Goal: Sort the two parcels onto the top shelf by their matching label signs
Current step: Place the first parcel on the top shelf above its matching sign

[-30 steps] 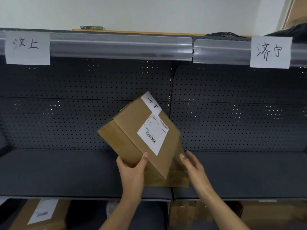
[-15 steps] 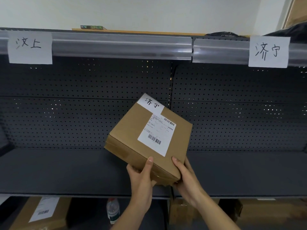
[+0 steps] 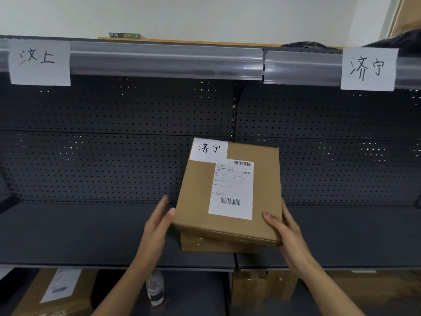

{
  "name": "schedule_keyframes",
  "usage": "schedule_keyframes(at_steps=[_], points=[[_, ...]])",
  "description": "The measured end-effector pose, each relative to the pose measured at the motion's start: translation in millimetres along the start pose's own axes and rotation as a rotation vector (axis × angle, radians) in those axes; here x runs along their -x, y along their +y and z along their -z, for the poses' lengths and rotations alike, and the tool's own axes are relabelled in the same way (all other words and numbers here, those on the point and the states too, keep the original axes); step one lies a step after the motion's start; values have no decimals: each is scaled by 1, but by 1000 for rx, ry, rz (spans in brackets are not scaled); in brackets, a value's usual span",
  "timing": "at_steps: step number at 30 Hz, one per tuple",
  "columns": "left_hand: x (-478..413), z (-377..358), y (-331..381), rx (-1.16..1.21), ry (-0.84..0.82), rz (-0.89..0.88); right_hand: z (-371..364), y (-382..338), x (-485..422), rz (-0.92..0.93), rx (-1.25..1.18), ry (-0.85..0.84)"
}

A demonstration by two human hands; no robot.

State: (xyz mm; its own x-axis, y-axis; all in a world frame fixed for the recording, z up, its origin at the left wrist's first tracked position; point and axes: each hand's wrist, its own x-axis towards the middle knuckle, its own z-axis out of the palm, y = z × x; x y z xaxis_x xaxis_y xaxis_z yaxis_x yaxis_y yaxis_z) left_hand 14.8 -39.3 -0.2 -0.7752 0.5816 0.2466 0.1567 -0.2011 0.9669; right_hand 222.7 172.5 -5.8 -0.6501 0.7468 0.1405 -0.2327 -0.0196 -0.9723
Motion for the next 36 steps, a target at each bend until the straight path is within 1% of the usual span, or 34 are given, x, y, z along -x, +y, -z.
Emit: schedule_keyframes(at_steps=[2, 3, 6, 11, 17, 25, 29, 36], points=[[-1, -2, 1, -60, -147, -16, 1, 0, 4, 6, 17, -26], [0, -4, -1, -73, -178, -21, 0, 1, 5, 10, 23, -29], [6, -9, -8, -59, -158, -25, -3, -1, 11, 59, 43, -14], [19, -16, -10, 11, -89, -71, -6, -7, 15, 165, 146, 27], [30, -14, -2, 18, -69, -232, -4, -10, 28, 300, 210, 101], [45, -19, 25, -24, -116, -429, 2, -24, 53, 465, 214, 212], [53, -24, 33, -52, -143, -498, 10, -33, 71, 539, 214, 286], [53, -55, 62, -47, -239, -563, 35, -61, 89, 682, 260, 384]])
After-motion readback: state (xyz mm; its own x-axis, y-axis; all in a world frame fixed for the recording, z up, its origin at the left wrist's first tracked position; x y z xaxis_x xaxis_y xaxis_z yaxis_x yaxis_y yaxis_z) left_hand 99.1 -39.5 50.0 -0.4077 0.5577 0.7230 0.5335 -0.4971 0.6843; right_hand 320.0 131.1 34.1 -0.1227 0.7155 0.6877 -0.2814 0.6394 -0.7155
